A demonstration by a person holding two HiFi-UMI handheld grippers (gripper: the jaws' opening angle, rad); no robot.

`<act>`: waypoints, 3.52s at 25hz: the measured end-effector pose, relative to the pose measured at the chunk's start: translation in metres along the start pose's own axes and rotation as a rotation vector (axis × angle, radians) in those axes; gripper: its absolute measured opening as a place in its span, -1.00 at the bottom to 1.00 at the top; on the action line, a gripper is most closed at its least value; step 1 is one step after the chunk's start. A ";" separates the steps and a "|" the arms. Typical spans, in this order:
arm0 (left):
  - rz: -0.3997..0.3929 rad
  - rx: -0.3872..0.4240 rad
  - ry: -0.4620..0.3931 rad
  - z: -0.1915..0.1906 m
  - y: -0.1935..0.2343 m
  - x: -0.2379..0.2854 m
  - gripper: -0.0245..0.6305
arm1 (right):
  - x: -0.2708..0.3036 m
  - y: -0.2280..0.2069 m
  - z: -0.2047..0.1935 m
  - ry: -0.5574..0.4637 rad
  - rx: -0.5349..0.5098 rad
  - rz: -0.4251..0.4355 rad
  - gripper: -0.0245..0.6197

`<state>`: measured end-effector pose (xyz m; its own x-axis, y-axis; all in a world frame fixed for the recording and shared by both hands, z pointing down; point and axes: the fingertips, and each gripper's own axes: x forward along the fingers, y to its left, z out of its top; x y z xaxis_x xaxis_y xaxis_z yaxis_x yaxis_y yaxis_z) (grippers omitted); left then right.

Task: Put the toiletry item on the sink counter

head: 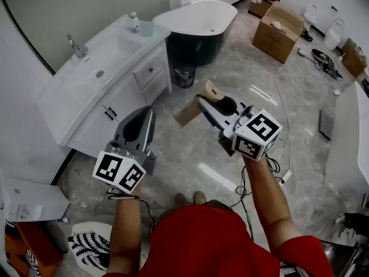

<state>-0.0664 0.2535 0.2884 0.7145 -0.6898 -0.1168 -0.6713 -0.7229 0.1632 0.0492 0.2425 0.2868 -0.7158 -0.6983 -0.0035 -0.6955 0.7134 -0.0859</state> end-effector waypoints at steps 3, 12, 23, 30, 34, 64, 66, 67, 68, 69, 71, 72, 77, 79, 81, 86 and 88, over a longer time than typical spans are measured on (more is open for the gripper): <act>0.002 0.000 0.003 -0.002 0.001 0.002 -0.87 | 0.001 -0.003 -0.001 0.005 -0.003 0.000 -0.71; 0.010 0.005 0.007 -0.003 0.001 0.015 -0.87 | 0.003 -0.016 0.004 -0.015 0.027 0.019 -0.71; 0.036 0.019 0.014 -0.005 -0.008 0.041 -0.87 | -0.002 -0.036 0.012 -0.026 0.030 0.038 -0.71; 0.057 0.032 0.015 -0.007 -0.011 0.054 -0.87 | -0.003 -0.052 0.005 -0.013 0.033 0.058 -0.71; 0.067 0.021 0.012 -0.009 -0.005 0.059 -0.87 | 0.000 -0.058 0.005 -0.008 0.030 0.063 -0.71; 0.015 0.022 -0.009 0.016 0.245 0.184 -0.87 | 0.241 -0.177 0.020 -0.010 0.009 0.042 -0.71; 0.010 0.020 -0.007 0.017 0.262 0.191 -0.87 | 0.258 -0.185 0.020 -0.008 0.005 0.038 -0.71; 0.010 0.019 -0.008 0.018 0.270 0.194 -0.87 | 0.265 -0.189 0.020 -0.008 0.004 0.036 -0.71; 0.009 0.018 -0.009 0.018 0.277 0.197 -0.87 | 0.272 -0.193 0.020 -0.008 0.003 0.035 -0.71; 0.009 0.016 -0.010 0.019 0.284 0.200 -0.87 | 0.278 -0.196 0.020 -0.005 0.004 0.034 -0.71; 0.008 0.008 -0.008 0.018 0.295 0.206 -0.87 | 0.289 -0.203 0.018 0.005 0.005 0.030 -0.71; 0.008 0.003 -0.008 0.018 0.300 0.209 -0.87 | 0.294 -0.207 0.017 0.008 0.006 0.029 -0.71; 0.015 -0.006 -0.014 0.017 0.325 0.228 -0.87 | 0.317 -0.231 0.018 0.012 0.001 0.031 -0.71; 0.023 -0.004 -0.013 0.015 0.334 0.238 -0.87 | 0.326 -0.243 0.017 0.007 0.000 0.039 -0.71; 0.033 -0.001 -0.014 0.013 0.343 0.249 -0.87 | 0.336 -0.255 0.018 0.003 -0.001 0.054 -0.71; 0.059 0.007 -0.023 0.011 0.371 0.285 -0.87 | 0.369 -0.293 0.018 0.007 -0.015 0.096 -0.71; 0.063 0.008 -0.027 0.011 0.383 0.301 -0.87 | 0.384 -0.307 0.020 0.011 -0.032 0.111 -0.71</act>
<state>-0.1105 -0.2313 0.3045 0.6650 -0.7350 -0.1325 -0.7167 -0.6780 0.1632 -0.0107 -0.2460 0.2921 -0.7892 -0.6141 -0.0004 -0.6132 0.7881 -0.0539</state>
